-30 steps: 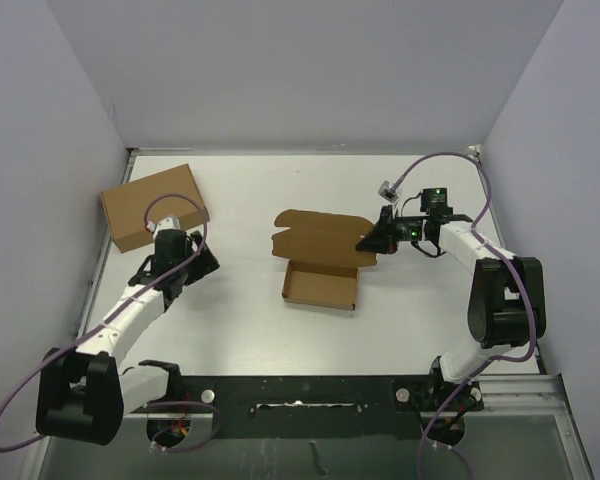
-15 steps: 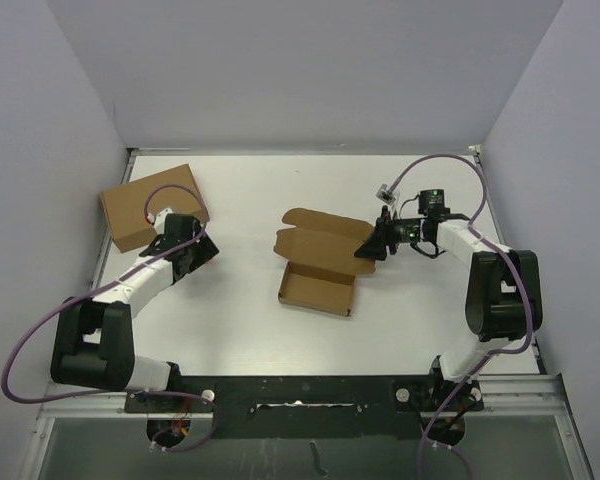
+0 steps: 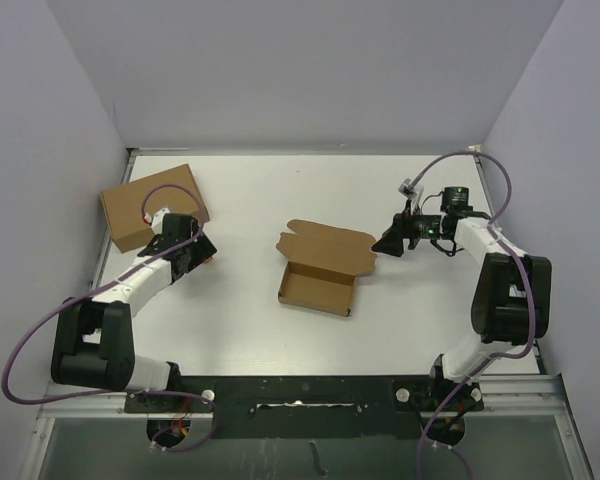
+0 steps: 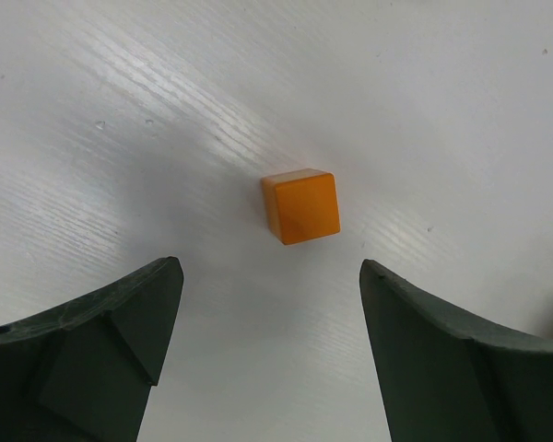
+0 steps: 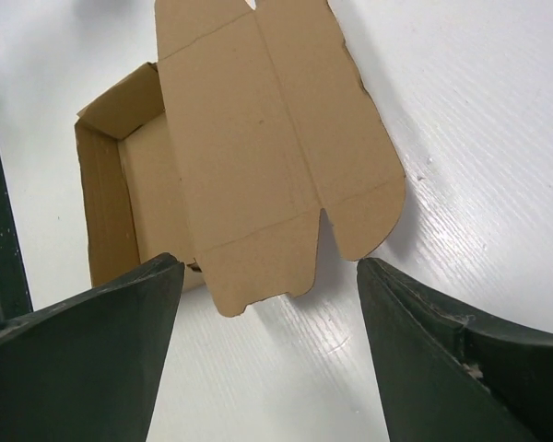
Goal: Fold the paper box
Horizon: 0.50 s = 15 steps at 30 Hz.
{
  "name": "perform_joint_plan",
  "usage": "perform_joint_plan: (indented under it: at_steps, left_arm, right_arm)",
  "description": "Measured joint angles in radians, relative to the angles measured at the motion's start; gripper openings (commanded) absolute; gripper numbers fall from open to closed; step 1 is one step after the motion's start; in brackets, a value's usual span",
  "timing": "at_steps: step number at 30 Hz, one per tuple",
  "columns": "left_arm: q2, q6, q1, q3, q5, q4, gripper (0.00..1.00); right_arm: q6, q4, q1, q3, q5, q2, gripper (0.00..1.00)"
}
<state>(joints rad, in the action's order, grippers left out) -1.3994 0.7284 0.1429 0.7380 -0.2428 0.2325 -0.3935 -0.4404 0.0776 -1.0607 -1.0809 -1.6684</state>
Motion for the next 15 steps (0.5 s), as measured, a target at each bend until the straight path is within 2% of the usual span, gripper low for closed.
perform_joint_plan:
  at_steps: [6, 13, 15]
  left_arm:
    - [-0.024, -0.001, 0.0, 0.031, -0.001, 0.005, 0.73]
    - [-0.149, -0.001, 0.008, 0.162, -0.029, 0.068, 0.68]
    - [-0.178, 0.0, 0.017, 0.198, -0.047, 0.098, 0.63]
  right_arm:
    - [-0.051, -0.045, 0.016, -0.005, 0.001, 0.056, 0.77]
    - [-0.079, -0.057, 0.034, -0.006, -0.002, 0.096, 0.75]
    - [-0.082, -0.063, 0.034, -0.006, -0.003, 0.096, 0.75]
